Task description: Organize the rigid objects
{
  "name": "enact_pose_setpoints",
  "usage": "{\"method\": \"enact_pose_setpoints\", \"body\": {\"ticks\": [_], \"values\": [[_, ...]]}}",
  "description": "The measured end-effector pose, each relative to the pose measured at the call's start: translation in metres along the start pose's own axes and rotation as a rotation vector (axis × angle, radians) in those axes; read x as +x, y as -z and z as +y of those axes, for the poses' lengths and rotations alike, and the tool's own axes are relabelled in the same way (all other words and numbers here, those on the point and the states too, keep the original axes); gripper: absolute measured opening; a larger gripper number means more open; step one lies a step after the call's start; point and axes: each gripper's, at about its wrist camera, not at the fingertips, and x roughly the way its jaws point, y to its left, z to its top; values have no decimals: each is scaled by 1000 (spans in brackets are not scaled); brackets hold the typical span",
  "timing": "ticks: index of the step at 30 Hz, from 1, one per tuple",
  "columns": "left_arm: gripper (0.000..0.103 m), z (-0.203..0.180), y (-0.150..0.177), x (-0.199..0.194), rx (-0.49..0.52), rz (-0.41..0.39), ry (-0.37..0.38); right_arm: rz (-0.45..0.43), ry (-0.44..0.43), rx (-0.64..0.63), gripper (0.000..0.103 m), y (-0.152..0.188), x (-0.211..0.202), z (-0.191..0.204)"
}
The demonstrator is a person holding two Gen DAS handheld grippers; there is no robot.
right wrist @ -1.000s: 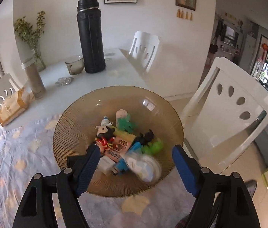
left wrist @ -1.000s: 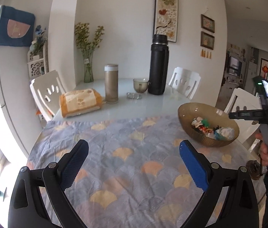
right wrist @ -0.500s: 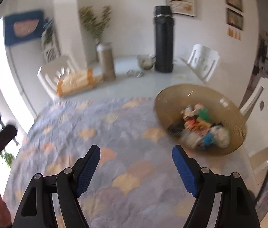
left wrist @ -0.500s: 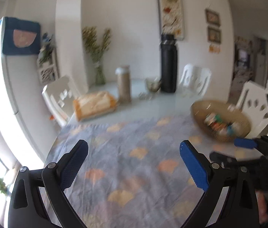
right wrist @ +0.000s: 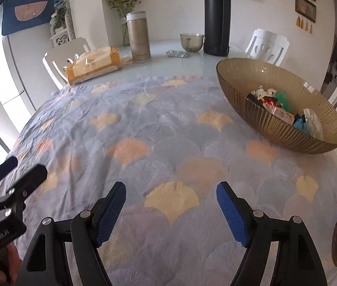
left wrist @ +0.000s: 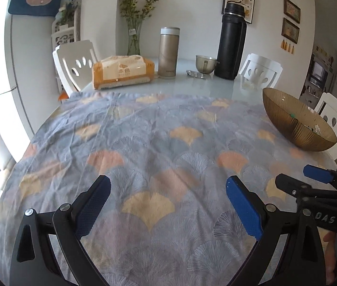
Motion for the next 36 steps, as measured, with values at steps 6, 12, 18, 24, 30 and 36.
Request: {"method": "enact_pose_setpoints", "body": {"ticks": [6, 12, 18, 24, 30, 36], "values": [[97, -3, 1, 4, 15, 24, -8, -2, 4, -25, 77, 4, 9, 3], [97, 0, 2, 10, 2, 51, -14, 2, -2, -20, 77, 4, 10, 2], [98, -2, 3, 13, 17, 73, -28, 1, 5, -33, 77, 6, 9, 6], [98, -4, 3, 17, 27, 98, -24, 8, 4, -25, 77, 6, 11, 4], [98, -5, 4, 14, 37, 88, -24, 14, 17, -24, 77, 6, 12, 4], [98, 0, 4, 18, 10, 112, -6, 24, 38, -37, 77, 7, 15, 7]]}}
